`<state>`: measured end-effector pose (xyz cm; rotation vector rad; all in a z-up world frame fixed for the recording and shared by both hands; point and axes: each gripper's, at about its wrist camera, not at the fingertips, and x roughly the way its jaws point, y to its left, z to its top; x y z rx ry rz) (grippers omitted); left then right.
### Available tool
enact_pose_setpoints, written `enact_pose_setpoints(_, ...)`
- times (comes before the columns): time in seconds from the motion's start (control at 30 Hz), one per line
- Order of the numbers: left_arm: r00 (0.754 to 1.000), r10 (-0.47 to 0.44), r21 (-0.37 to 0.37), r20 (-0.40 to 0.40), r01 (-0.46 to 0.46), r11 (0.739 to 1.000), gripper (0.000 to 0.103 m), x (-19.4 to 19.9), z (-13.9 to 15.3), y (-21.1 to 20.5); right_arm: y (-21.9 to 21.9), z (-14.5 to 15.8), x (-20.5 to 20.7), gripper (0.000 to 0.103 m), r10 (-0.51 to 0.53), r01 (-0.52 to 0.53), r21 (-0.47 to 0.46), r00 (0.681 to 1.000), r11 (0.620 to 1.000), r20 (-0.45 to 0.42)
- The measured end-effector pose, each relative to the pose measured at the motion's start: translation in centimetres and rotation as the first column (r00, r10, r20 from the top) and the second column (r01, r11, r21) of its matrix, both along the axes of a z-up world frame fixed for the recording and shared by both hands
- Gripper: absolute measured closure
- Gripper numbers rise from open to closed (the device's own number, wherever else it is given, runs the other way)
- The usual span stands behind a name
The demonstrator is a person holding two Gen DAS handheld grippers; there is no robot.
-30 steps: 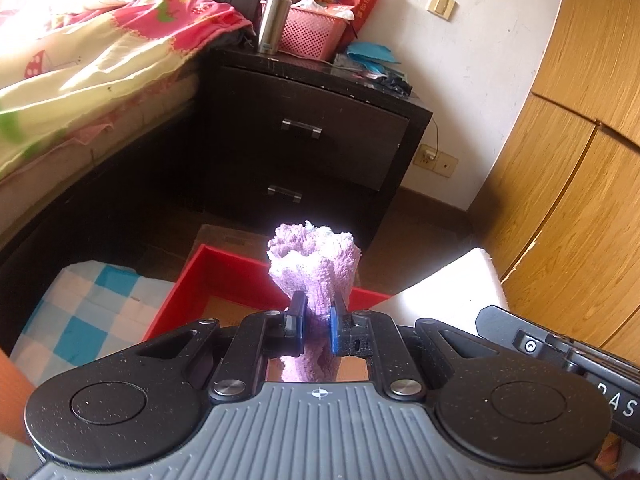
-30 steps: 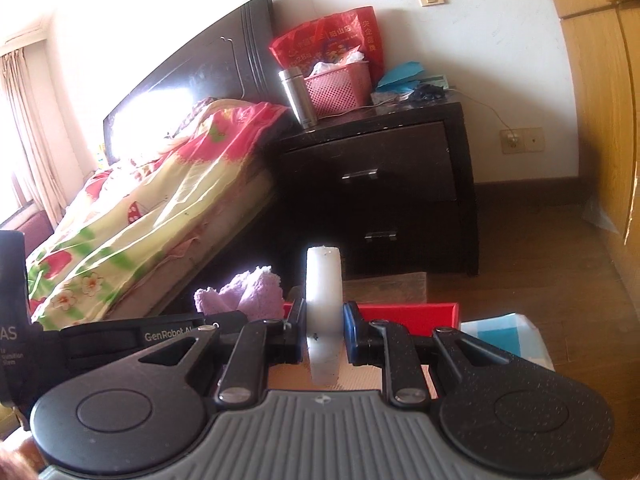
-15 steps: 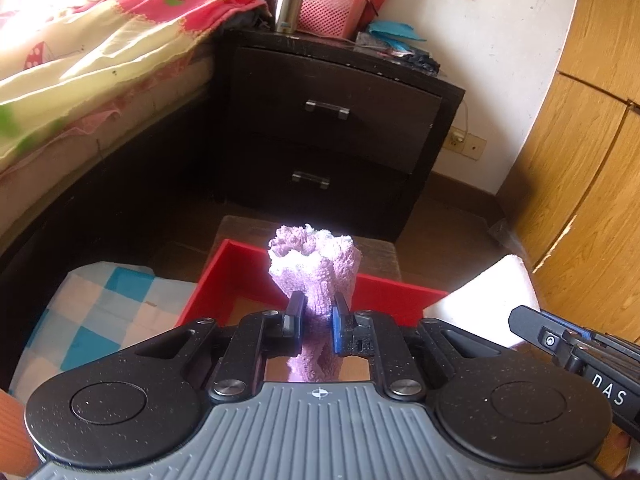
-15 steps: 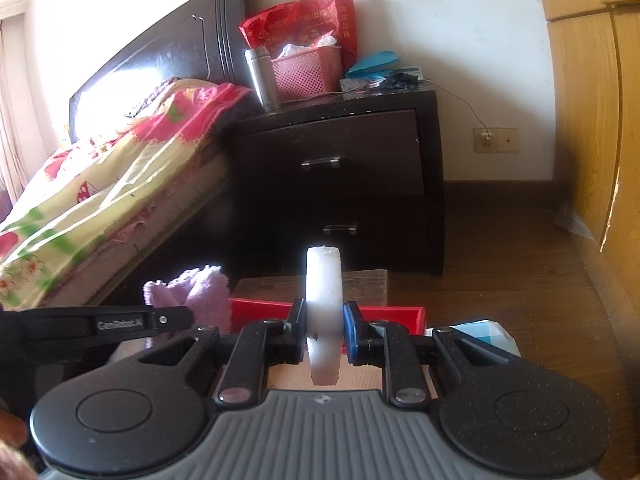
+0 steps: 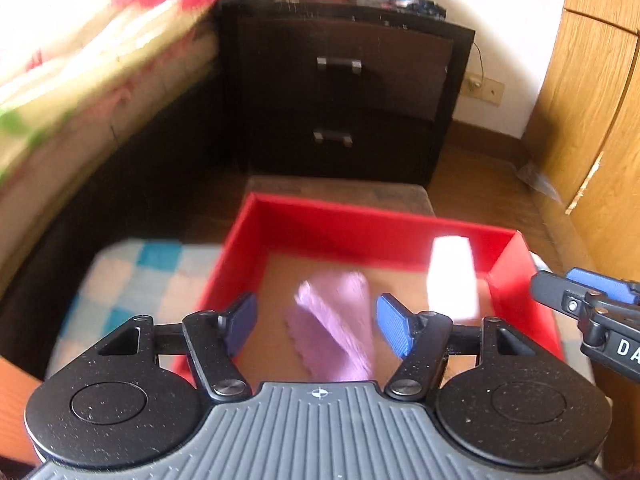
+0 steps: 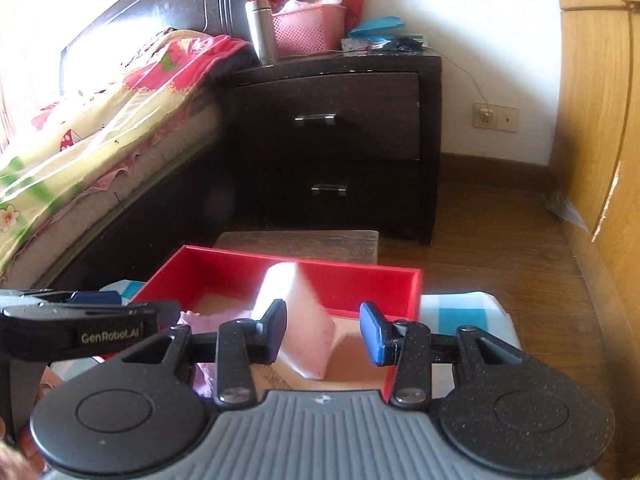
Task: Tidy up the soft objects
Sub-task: 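Withdraw the left gripper from the red box toward the pig plush, then lower the left gripper onto the pig plush while the right gripper grasps a sponge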
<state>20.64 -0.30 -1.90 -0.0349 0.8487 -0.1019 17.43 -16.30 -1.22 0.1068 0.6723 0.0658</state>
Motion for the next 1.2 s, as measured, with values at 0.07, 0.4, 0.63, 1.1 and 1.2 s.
enact_pose_setpoints(0.07, 1.0, 0.008, -0.01, -0.009, -0.008, 1.0, 0.035, -0.6, 0.2, 0.4, -0.2, 0.2, -0.4, 0.085, -0.002, 0.002, 0.015, 1.0, 1.0, -0.013)
enact_pose_setpoints(0.4, 0.989, -0.125, 0.01, -0.081, 0.126, 0.992, 0.025, -4.9, 0.5, 0.6, -0.7, 1.3, -2.7, 0.073, 0.037, -0.028, 0.098, 0.995, 0.995, -0.092)
enact_pose_setpoints(0.63, 0.978, -0.146, 0.072, -0.149, 0.158, 0.985, 0.024, -7.0, -1.1, 0.5, -0.2, 1.9, -4.2, 0.072, 0.059, -0.042, 0.152, 0.992, 0.988, -0.112)
enact_pose_setpoints(1.1, 0.944, -0.176, 0.071, -0.278, 0.203, 0.977, 0.018, -8.3, -3.6, 1.8, 1.2, 1.5, -7.9, 0.067, 0.116, -0.084, 0.175, 0.977, 0.981, -0.179)
enact_pose_setpoints(1.2, 0.94, -0.188, 0.092, -0.285, 0.221, 0.971, 0.017, -8.6, -4.2, 1.8, 1.2, 1.3, -8.9, 0.065, 0.119, -0.086, 0.177, 0.976, 0.98, -0.183)
